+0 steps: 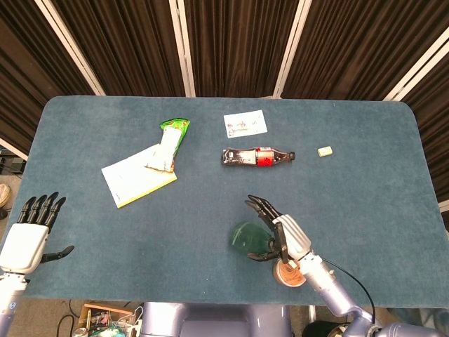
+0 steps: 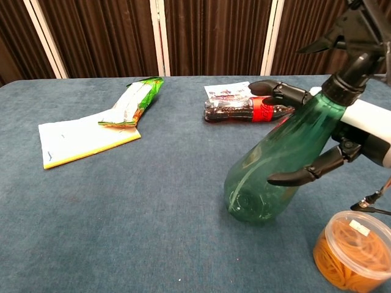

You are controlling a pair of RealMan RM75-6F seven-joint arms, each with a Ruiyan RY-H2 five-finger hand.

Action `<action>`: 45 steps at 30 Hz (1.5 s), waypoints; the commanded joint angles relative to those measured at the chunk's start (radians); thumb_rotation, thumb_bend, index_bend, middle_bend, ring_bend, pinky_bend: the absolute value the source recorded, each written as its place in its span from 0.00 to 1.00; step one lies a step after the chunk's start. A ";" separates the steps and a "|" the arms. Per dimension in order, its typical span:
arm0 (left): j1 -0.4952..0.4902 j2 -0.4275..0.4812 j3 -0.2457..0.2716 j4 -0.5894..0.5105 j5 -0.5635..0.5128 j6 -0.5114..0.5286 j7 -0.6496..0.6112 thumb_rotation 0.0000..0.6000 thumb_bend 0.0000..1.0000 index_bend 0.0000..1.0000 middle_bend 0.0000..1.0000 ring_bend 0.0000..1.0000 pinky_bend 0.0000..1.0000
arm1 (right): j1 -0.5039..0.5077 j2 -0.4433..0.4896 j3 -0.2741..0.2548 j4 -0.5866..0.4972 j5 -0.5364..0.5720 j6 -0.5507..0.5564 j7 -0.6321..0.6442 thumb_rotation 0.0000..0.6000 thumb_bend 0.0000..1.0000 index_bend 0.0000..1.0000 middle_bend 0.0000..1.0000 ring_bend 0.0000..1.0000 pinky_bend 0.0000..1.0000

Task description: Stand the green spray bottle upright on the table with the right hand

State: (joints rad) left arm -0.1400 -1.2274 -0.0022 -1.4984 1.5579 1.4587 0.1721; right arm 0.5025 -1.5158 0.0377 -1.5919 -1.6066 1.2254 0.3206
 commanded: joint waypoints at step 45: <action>-0.006 0.009 -0.005 0.004 0.002 -0.005 -0.034 1.00 0.01 0.00 0.00 0.00 0.05 | 0.050 0.114 0.073 -0.242 0.153 -0.123 -0.333 1.00 0.01 0.00 0.00 0.00 0.14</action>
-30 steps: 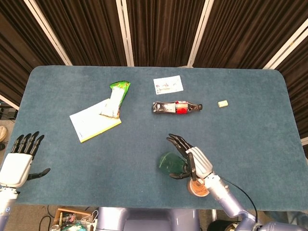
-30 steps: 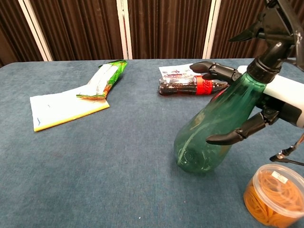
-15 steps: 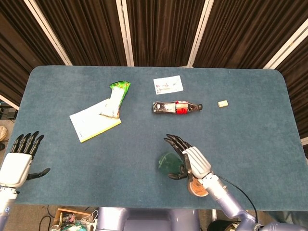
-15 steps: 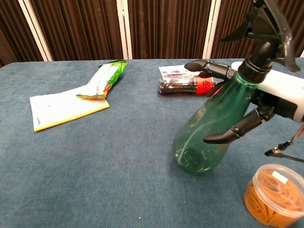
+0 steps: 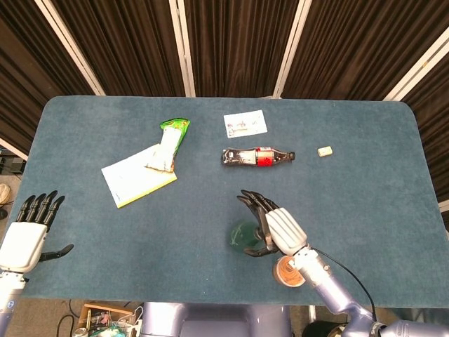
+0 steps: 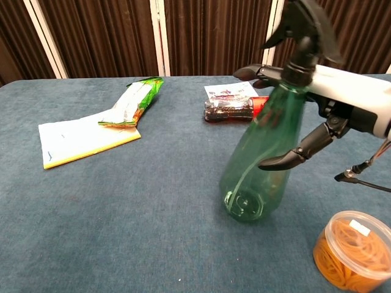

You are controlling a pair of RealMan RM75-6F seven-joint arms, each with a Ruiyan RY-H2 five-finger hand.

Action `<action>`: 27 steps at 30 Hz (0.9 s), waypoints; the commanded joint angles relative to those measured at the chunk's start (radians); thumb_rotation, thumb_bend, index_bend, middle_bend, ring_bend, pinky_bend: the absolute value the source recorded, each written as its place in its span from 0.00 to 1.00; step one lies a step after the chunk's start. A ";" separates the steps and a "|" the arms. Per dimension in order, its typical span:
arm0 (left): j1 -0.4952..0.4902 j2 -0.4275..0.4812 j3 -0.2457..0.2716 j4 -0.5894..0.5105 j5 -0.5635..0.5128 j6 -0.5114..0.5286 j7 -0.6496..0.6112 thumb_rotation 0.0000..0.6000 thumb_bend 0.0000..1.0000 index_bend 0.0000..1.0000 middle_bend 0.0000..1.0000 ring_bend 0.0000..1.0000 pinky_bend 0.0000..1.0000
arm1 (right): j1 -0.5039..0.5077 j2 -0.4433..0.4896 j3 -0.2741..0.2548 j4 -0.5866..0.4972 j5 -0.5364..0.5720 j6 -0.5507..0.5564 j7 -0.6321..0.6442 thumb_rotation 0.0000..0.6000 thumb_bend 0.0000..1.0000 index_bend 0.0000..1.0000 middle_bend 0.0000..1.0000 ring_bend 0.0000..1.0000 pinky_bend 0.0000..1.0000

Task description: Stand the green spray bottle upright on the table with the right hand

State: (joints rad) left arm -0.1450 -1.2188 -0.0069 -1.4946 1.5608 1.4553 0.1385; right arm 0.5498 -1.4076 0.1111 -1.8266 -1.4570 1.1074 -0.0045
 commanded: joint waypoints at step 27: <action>0.005 0.000 -0.003 -0.006 -0.010 0.005 0.011 1.00 0.01 0.00 0.00 0.00 0.05 | -0.078 0.174 -0.042 0.094 -0.087 0.104 0.137 1.00 0.00 0.00 0.00 0.00 0.11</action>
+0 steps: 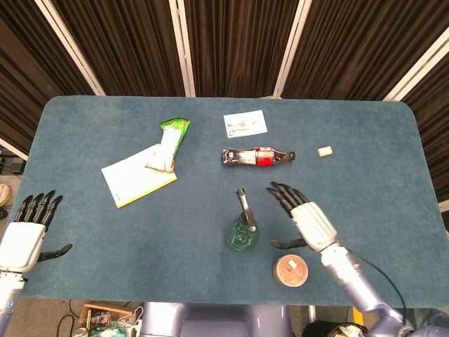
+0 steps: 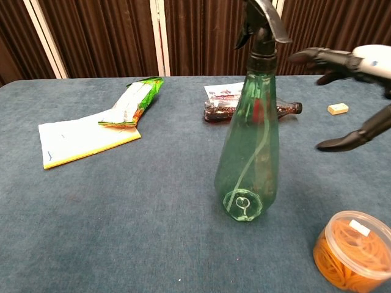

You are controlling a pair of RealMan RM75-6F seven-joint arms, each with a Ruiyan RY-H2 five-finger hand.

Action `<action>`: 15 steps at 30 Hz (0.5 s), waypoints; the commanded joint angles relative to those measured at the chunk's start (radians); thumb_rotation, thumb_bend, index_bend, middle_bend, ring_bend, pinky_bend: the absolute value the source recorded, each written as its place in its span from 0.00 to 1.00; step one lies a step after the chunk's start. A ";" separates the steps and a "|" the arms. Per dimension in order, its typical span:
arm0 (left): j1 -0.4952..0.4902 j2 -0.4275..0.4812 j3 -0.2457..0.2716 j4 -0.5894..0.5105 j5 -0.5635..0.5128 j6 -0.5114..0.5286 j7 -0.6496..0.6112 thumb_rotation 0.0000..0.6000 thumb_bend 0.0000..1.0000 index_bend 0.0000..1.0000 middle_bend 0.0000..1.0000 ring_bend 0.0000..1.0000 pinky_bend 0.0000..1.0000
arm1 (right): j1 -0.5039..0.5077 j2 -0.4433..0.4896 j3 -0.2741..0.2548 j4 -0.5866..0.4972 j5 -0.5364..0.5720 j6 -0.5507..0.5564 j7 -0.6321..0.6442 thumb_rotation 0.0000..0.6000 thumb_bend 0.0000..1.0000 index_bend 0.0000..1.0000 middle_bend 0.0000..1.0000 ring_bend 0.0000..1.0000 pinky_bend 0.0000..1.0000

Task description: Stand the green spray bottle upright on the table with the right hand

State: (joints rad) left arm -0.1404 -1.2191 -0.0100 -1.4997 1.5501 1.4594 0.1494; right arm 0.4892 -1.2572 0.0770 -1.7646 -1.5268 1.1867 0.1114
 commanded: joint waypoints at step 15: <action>0.014 0.007 -0.014 0.009 -0.004 0.037 -0.033 1.00 0.01 0.00 0.00 0.00 0.05 | -0.333 0.037 -0.053 0.239 0.084 0.392 -0.354 1.00 0.06 0.00 0.00 0.00 0.00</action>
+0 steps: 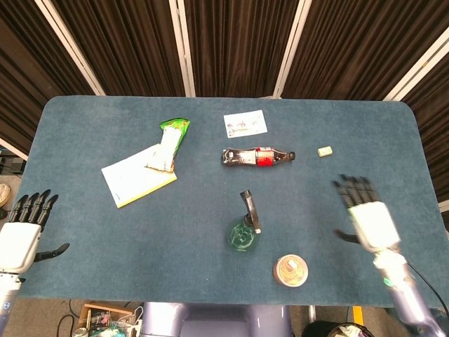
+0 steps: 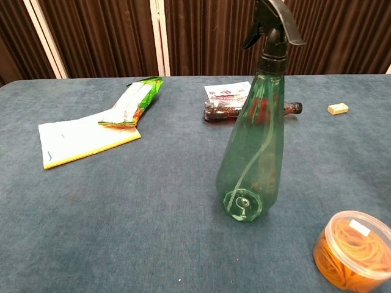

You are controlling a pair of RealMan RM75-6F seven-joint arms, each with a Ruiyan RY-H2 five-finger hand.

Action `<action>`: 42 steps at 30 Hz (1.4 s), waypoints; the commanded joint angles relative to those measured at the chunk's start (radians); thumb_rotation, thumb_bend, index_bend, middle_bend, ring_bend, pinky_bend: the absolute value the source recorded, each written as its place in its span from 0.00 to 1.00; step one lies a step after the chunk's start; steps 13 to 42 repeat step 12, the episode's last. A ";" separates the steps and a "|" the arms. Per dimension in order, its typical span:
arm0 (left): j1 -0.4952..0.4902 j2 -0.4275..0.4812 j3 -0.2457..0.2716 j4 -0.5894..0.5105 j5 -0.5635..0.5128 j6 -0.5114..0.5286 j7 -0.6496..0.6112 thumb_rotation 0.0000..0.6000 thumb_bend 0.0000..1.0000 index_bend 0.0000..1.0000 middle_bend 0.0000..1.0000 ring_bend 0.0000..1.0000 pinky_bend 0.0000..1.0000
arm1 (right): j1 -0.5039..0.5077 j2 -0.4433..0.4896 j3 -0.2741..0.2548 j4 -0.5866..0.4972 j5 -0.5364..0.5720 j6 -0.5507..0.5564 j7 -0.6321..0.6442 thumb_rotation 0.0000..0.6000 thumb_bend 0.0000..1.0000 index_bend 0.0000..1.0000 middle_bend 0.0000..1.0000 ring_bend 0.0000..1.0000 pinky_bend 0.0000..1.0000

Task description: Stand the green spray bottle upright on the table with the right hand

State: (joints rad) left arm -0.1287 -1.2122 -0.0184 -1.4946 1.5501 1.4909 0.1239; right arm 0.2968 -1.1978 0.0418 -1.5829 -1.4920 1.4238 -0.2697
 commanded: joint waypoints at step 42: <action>-0.002 -0.012 -0.010 0.024 -0.005 0.003 -0.017 1.00 0.01 0.00 0.00 0.00 0.05 | -0.217 0.005 -0.051 0.060 -0.008 0.195 0.115 1.00 0.08 0.00 0.00 0.00 0.00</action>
